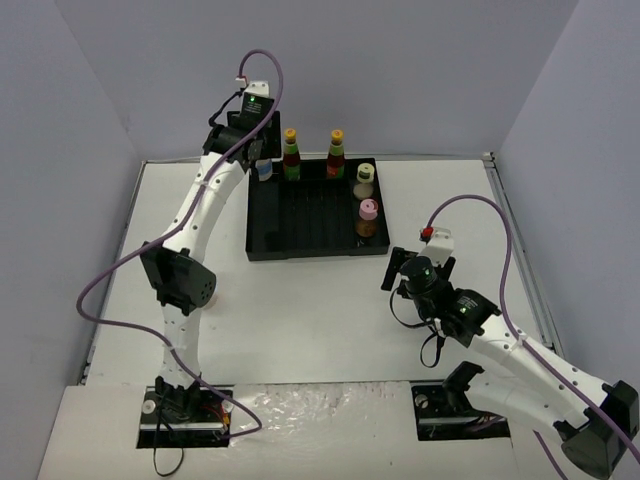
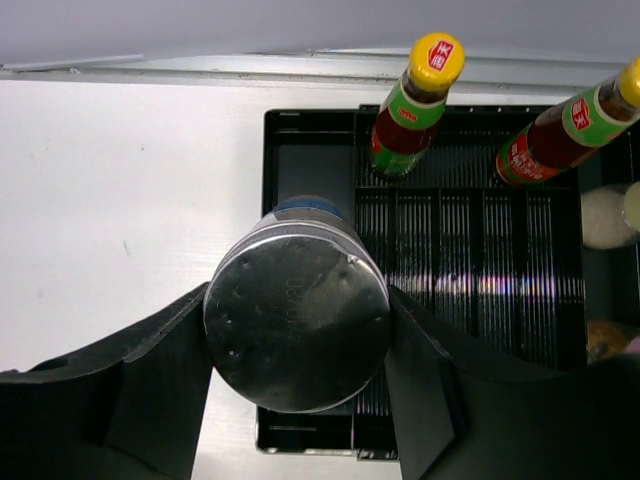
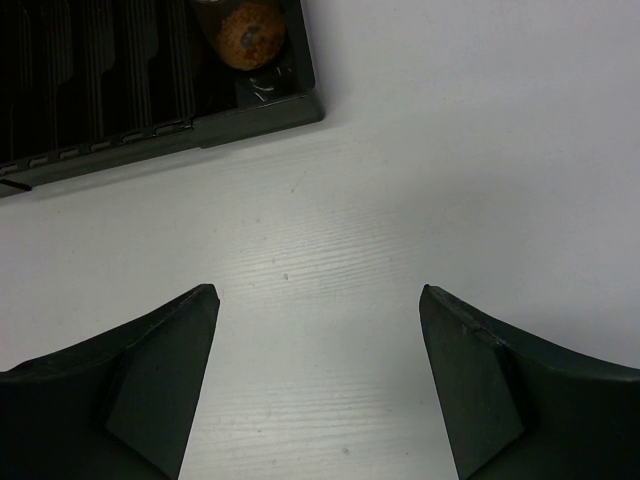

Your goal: Organize the condiment bottles

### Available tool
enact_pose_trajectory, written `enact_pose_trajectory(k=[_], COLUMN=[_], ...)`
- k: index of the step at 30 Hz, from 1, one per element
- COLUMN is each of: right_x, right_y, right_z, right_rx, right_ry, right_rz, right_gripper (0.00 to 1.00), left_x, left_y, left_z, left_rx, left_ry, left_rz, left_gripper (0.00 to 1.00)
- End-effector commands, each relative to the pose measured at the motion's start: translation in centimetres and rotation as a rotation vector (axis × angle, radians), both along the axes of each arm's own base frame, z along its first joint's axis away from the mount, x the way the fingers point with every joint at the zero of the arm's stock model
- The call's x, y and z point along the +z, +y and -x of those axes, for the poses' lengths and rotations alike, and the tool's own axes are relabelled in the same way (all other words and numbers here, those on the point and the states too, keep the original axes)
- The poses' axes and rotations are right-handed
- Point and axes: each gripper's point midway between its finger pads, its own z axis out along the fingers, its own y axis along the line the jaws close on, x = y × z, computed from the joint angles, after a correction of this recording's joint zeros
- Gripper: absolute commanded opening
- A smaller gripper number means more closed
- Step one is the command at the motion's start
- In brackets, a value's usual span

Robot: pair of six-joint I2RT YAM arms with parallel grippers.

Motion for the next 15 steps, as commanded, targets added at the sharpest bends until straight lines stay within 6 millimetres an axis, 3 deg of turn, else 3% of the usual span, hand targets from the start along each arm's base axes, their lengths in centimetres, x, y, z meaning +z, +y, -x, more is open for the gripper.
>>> enact_pose_trajectory(k=[1, 6, 15], right_x=[0.7, 0.7, 0.7], right_y=[0.5, 0.7, 0.8], right_z=[-0.5, -0.4, -0.4], right_rx=[0.000, 0.009, 0.017], right_ry=[-0.033, -0.030, -0.028], right_rz=[-0.028, -0.029, -0.030], right_gripper=[0.78, 0.78, 0.78], left_x=[6.4, 2.7, -2.8], left_y=[0.1, -0.1, -0.1], left_z=[-2.8, -4.9, -6.6], left_rx=[0.007, 0.020, 0.039], left_ry=[-0.209, -0.164, -0.092], left_rz=[0.098, 0.076, 0.068], left_gripper=[0.00, 0.00, 0.00])
